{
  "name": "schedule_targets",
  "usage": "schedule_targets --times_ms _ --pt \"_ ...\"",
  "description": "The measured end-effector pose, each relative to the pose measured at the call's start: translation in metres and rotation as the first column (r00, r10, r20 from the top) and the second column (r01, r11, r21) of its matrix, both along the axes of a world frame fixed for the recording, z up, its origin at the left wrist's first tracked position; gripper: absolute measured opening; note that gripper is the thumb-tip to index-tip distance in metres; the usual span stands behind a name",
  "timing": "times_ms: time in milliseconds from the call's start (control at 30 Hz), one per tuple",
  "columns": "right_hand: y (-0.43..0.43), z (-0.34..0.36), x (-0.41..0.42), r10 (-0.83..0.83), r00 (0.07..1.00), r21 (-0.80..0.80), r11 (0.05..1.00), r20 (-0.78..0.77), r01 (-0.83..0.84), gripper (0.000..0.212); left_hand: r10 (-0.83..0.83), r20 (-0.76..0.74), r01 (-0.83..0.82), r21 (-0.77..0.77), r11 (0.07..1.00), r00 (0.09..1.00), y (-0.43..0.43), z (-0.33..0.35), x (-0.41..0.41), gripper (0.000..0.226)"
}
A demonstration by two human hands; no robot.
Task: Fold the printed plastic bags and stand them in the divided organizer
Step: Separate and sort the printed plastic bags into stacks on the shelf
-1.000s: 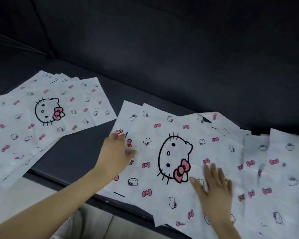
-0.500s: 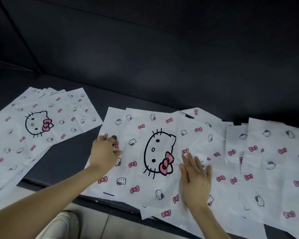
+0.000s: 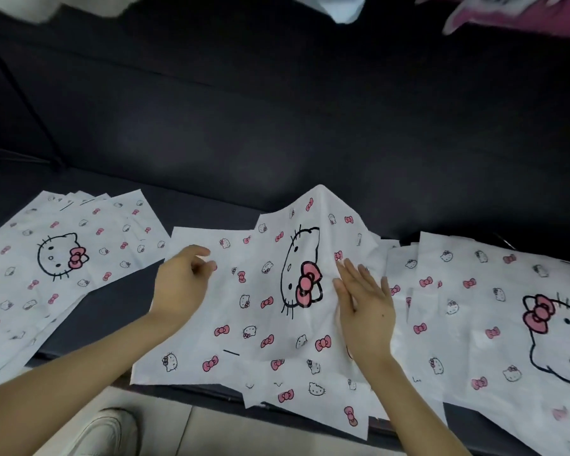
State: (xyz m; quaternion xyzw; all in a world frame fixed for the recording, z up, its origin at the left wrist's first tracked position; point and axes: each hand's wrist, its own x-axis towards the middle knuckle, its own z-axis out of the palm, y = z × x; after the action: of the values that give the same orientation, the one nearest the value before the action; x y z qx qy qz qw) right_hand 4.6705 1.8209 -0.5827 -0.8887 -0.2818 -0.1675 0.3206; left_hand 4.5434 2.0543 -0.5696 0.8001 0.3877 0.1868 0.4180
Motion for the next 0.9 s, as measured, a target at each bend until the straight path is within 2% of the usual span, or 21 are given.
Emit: schedule_targets --times_ms 167,233,300,400,467,567,633,700,767,833,900 --pt "-0.018 0.049 -0.002 -0.007 0.996 -0.011 1.0 0.085 0.008 0.039 -0.131 -0.096 0.126 -0.059 0.99 0.987 -0.018 0.026 0.015 0.036" --pt "-0.032 0.069 -0.002 -0.011 0.996 0.008 1.0 0.092 0.01 0.039 -0.194 -0.102 0.178 -0.152 0.972 0.976 -0.028 0.038 0.024 0.045" --pt "-0.05 0.088 -0.003 -0.023 0.996 0.033 0.999 0.091 0.02 0.038 -0.256 -0.116 0.21 -0.307 0.928 0.96 -0.038 0.048 0.036 0.056" --pt "-0.083 0.113 -0.005 -0.057 0.995 0.068 0.996 0.083 0.052 0.037 -0.355 -0.162 0.215 -0.547 0.809 0.921 -0.062 0.056 0.055 0.071" --pt "-0.108 0.126 -0.006 -0.089 0.994 0.093 0.992 0.071 0.082 0.037 -0.417 -0.165 0.196 -0.693 0.694 0.894 -0.088 0.059 0.065 0.074" --pt "-0.148 0.139 -0.007 -0.165 0.986 0.11 0.981 0.041 0.159 0.043 -0.461 -0.079 0.186 -0.845 0.501 0.884 -0.139 0.056 0.077 0.055" --pt "-0.176 0.144 -0.009 -0.229 0.973 0.124 0.966 -0.013 0.229 0.046 -0.411 0.022 0.212 -0.881 0.423 0.912 -0.179 0.051 0.086 0.035" --pt "-0.205 0.15 -0.008 -0.306 0.946 0.133 0.939 -0.104 0.318 0.039 -0.314 0.102 0.237 -0.873 0.427 0.944 -0.214 0.051 0.095 0.018" --pt "-0.235 0.149 0.0 -0.394 0.907 0.102 0.906 -0.152 0.411 0.029 -0.237 0.171 0.271 -0.825 0.497 0.956 -0.24 0.055 0.107 0.023" --pt "-0.263 0.15 0.009 -0.467 0.869 0.078 0.872 -0.161 0.483 0.033 -0.236 0.256 0.347 -0.755 0.557 0.937 -0.26 0.064 0.119 0.029" --pt "-0.285 0.154 0.017 -0.507 0.851 0.082 0.851 -0.134 0.519 0.044 -0.237 0.363 0.431 -0.699 0.57 0.901 -0.277 0.077 0.131 0.035"
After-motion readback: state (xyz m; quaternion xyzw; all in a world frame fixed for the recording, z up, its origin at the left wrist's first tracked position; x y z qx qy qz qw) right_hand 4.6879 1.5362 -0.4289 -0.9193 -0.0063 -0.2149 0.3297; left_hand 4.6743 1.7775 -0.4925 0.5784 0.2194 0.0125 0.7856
